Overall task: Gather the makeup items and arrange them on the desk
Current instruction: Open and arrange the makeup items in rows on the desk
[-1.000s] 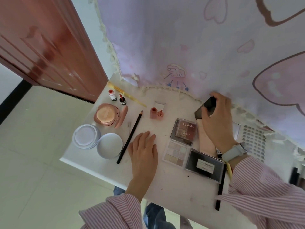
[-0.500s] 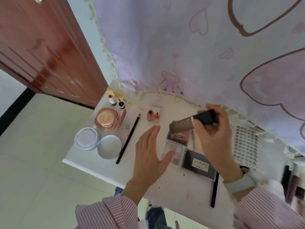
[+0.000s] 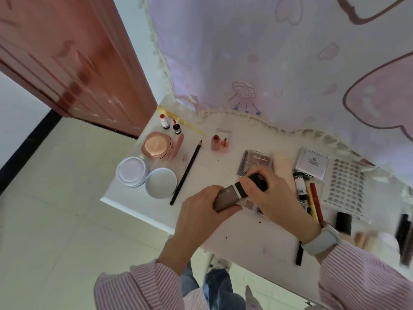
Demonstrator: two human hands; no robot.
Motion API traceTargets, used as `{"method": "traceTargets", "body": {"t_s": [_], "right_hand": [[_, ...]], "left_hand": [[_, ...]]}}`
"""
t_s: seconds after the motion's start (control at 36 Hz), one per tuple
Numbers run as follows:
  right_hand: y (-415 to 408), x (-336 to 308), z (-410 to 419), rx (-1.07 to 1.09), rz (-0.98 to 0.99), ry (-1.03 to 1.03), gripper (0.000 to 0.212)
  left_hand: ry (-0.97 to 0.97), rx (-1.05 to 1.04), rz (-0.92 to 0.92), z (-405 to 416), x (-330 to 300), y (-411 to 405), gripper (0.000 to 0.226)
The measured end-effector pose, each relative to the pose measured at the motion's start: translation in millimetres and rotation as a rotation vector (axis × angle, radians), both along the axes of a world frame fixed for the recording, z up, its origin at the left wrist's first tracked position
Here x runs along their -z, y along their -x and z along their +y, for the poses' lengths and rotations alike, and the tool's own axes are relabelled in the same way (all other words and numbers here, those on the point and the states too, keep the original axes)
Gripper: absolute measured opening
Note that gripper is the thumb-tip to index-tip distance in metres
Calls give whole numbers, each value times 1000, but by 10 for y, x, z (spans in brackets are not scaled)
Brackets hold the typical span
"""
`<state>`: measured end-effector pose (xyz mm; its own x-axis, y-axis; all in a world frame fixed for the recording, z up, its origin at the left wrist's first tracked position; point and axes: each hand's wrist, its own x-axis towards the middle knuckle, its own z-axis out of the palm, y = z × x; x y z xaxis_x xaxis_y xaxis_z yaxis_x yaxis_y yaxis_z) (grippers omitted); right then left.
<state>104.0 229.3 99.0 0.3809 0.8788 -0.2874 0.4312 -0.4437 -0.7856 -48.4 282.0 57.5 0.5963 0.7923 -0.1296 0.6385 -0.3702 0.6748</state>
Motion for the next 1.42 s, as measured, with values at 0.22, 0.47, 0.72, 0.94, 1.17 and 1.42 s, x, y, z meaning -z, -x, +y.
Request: {"method": "traceTargets", "body": {"t_s": [0.22, 0.47, 0.72, 0.94, 1.17, 1.42], "right_hand": [[53, 154, 44, 115, 65, -51, 22], [87, 254, 61, 160, 113, 19, 29], [95, 264, 84, 263, 192, 28, 28], [81, 251, 158, 359, 354, 115, 31], [67, 270, 202, 359, 248, 25, 29], [-325, 129, 217, 231, 242, -64, 23]], "left_hand": [[62, 84, 120, 102, -112, 19, 37], [266, 20, 67, 26, -32, 35, 31], [87, 43, 223, 13, -129, 13, 43], [58, 62, 265, 71, -224, 25, 45], [97, 86, 237, 188, -228, 19, 41], [607, 28, -57, 318, -155, 240, 22]]}}
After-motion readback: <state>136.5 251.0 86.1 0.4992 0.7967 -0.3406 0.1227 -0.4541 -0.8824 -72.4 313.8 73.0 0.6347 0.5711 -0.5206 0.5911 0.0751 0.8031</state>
